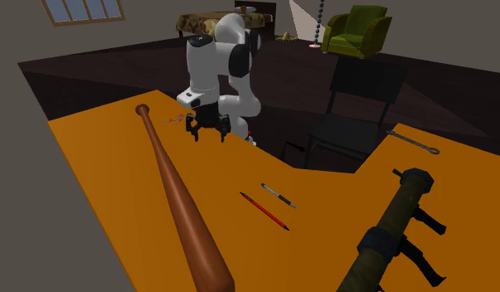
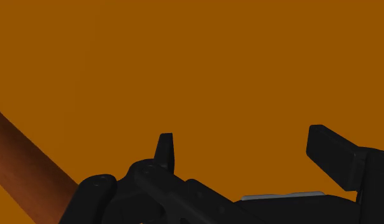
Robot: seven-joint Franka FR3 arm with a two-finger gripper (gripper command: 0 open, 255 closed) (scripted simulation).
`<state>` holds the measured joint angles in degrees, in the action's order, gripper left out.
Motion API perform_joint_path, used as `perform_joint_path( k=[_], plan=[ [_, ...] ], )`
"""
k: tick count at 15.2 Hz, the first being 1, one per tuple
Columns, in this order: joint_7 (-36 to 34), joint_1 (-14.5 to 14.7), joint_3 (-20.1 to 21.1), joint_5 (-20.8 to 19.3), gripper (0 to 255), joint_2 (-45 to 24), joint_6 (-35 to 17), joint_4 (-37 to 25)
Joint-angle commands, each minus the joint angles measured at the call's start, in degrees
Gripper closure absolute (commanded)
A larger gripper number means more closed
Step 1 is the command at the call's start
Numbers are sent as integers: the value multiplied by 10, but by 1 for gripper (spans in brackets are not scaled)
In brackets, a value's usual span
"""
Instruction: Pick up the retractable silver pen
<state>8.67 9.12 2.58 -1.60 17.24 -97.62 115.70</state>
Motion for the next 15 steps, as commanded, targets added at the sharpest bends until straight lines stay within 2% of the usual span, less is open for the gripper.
perform_joint_path(
  k=[1, 8, 15],
  plan=[
    [24, 10, 5, 5, 0, -38, -3, -34],
    [97, 44, 33, 17, 0, -165, 7, -166],
    [160, 80, 69, 16, 0, -289, 40, -317]
  ],
)
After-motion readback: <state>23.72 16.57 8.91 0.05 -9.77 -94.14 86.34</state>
